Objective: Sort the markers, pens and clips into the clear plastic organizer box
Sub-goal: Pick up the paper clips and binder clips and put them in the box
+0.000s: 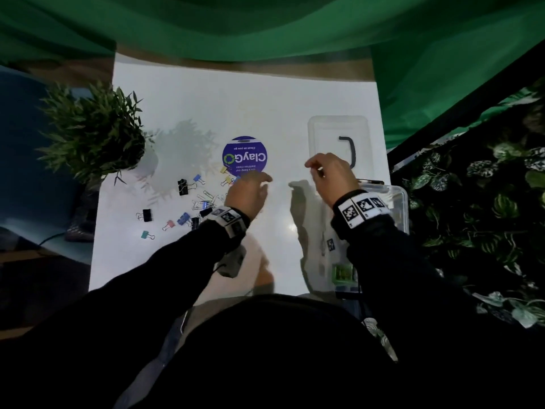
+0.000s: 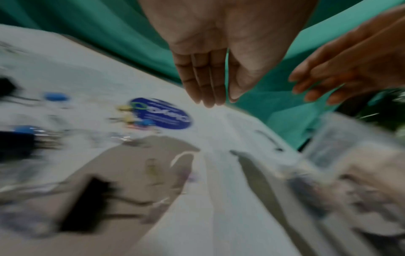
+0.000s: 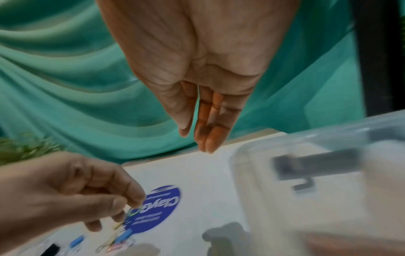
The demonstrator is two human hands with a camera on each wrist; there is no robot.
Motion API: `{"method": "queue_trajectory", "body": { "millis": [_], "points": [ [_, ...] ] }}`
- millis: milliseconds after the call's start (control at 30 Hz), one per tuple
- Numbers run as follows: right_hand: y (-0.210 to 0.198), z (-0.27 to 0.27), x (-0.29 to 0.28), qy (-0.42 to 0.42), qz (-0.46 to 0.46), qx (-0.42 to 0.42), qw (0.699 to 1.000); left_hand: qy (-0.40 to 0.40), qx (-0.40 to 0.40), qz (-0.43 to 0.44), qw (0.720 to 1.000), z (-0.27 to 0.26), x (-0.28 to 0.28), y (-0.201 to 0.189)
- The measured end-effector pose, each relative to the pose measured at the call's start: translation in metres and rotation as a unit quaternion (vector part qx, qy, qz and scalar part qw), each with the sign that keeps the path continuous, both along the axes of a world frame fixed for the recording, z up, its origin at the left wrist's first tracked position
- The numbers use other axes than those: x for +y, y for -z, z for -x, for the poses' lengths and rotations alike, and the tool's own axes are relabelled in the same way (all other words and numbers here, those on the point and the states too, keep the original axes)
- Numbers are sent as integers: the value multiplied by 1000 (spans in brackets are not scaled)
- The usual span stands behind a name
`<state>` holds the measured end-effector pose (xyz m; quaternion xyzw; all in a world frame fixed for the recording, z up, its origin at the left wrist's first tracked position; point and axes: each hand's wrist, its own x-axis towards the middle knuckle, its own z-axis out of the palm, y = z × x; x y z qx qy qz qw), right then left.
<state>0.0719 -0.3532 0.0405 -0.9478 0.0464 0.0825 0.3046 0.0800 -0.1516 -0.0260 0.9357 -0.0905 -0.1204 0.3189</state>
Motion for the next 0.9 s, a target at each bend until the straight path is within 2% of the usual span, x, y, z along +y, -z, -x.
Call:
{"method": "queue_trajectory", "body": {
  "millis": [100,233,367,433,533,633,733,833,900],
  "points": [
    [26,-21,57,-88,7,40,995,15,1,-82,996,-16,56,28],
    [64,-33,128,-225,59,105,967,115,30,-166,979,-15,98,61],
    [97,-39,149,-314,115,134,933,152,73,-199,965,-12,119,69],
    [106,-42,143,-328,132,134,926,143,64,-218,963,-14,129,69],
    [112,-47,126,-285,131,153,937,107,33,-200,973,-25,130,65],
    [119,-52,117,-240,104,146,954,155,-41,-141,977,-40,115,63],
    [113,-63,122,-213,92,131,964,180,-45,-166,969,-46,109,65],
    [103,-78,134,-240,109,123,957,165,-28,-181,969,-39,117,70],
    [102,-87,146,-299,130,126,937,146,-13,-195,970,-33,125,71]
  ]
}}
